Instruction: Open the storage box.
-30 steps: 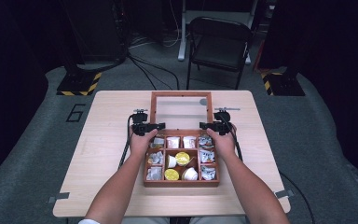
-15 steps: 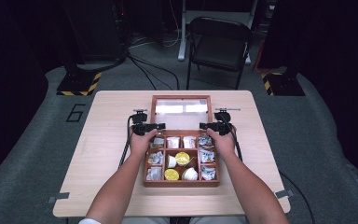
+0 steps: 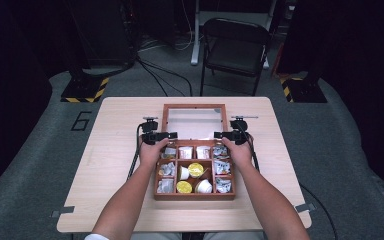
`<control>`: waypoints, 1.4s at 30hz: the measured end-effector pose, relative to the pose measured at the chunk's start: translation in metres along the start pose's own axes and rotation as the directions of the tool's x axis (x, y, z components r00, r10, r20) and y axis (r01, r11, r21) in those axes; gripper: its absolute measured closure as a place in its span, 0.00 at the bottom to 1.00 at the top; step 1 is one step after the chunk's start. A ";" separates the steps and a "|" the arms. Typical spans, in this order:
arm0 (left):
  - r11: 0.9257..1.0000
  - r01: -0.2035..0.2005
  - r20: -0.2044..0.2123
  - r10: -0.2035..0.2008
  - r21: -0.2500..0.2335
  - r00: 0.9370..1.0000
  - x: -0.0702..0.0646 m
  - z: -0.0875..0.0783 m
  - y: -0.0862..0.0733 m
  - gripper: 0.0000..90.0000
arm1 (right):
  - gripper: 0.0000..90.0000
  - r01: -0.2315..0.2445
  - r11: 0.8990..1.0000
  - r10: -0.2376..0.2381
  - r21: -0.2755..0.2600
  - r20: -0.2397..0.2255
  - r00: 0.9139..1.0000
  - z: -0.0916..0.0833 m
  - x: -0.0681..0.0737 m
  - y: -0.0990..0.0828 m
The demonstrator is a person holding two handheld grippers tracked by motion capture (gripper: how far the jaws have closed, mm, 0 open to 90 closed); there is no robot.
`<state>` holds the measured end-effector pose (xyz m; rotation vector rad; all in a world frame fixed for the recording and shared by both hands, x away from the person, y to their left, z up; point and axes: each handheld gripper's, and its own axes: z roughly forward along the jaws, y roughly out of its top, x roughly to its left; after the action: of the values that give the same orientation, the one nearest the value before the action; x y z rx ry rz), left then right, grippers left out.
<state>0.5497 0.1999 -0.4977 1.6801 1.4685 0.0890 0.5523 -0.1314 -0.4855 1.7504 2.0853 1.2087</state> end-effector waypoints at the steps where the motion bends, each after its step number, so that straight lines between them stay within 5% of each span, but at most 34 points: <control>1: 1.000 0.007 -0.001 -0.007 -0.006 1.000 -0.001 0.000 0.000 0.33 | 0.38 -0.002 1.000 0.002 0.000 0.001 1.000 0.000 0.000 0.000; 35: 0.997 0.063 0.005 -0.064 0.040 0.998 0.005 0.002 0.000 0.32 | 0.38 -0.069 0.995 0.069 0.074 0.001 0.998 0.004 -0.001 0.003; 42: 0.996 0.072 0.015 -0.073 0.054 0.997 0.007 0.003 0.000 0.32 | 0.37 -0.045 0.996 0.045 0.076 0.001 0.999 0.006 -0.003 0.003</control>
<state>0.5535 0.2045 -0.5032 1.6638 1.5295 -0.0040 0.5585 -0.1312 -0.4882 1.8392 2.1306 1.1558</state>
